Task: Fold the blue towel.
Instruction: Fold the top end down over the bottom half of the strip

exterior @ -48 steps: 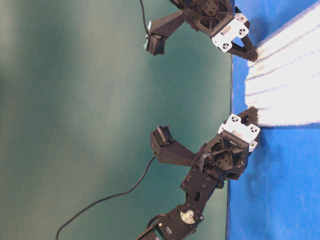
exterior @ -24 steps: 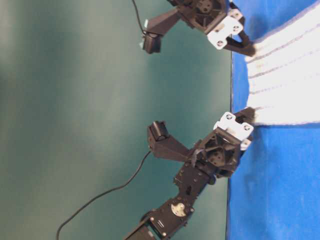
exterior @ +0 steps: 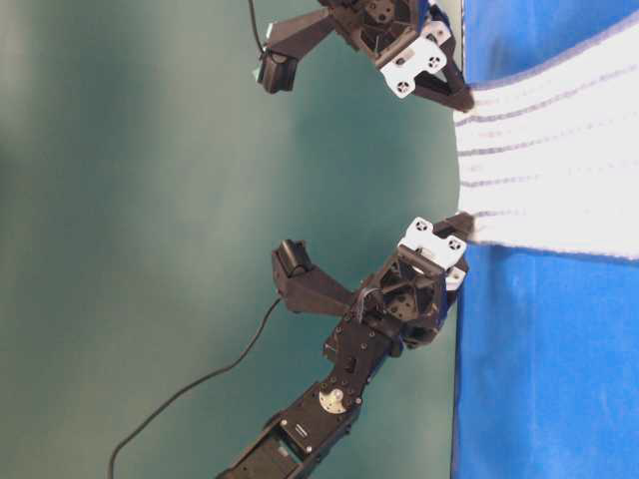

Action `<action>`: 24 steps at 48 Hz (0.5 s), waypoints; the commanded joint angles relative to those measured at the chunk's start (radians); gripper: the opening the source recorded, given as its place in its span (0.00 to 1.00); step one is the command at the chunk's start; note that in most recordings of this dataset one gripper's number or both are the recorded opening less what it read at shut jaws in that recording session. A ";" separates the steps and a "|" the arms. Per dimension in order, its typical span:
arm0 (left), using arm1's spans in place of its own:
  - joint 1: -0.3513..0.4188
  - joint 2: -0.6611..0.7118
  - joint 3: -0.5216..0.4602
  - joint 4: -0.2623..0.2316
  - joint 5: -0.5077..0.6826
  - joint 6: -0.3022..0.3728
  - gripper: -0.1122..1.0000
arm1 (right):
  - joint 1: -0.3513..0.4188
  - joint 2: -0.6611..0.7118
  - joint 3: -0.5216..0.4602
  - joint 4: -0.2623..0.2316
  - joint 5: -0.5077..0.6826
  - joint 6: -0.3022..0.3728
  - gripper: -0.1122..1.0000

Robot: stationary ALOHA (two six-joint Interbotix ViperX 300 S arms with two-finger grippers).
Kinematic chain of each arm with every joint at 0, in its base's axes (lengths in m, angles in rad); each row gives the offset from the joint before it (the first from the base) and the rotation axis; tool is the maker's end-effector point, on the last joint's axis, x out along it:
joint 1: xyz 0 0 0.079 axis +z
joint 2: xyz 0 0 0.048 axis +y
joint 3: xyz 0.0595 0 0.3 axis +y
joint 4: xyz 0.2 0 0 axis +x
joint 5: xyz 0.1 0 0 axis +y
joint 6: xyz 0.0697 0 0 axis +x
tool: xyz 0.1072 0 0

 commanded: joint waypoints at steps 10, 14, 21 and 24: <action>-0.040 -0.149 0.044 0.003 0.018 0.008 0.12 | 0.048 -0.137 0.021 0.003 0.054 0.002 0.17; -0.063 -0.189 0.072 0.003 0.020 0.032 0.13 | 0.084 -0.179 0.035 0.005 0.081 0.005 0.17; -0.127 -0.261 0.135 0.003 0.020 0.081 0.13 | 0.166 -0.262 0.064 0.008 0.120 0.011 0.17; -0.155 -0.284 0.163 0.003 0.020 0.081 0.13 | 0.212 -0.301 0.081 0.014 0.147 0.015 0.17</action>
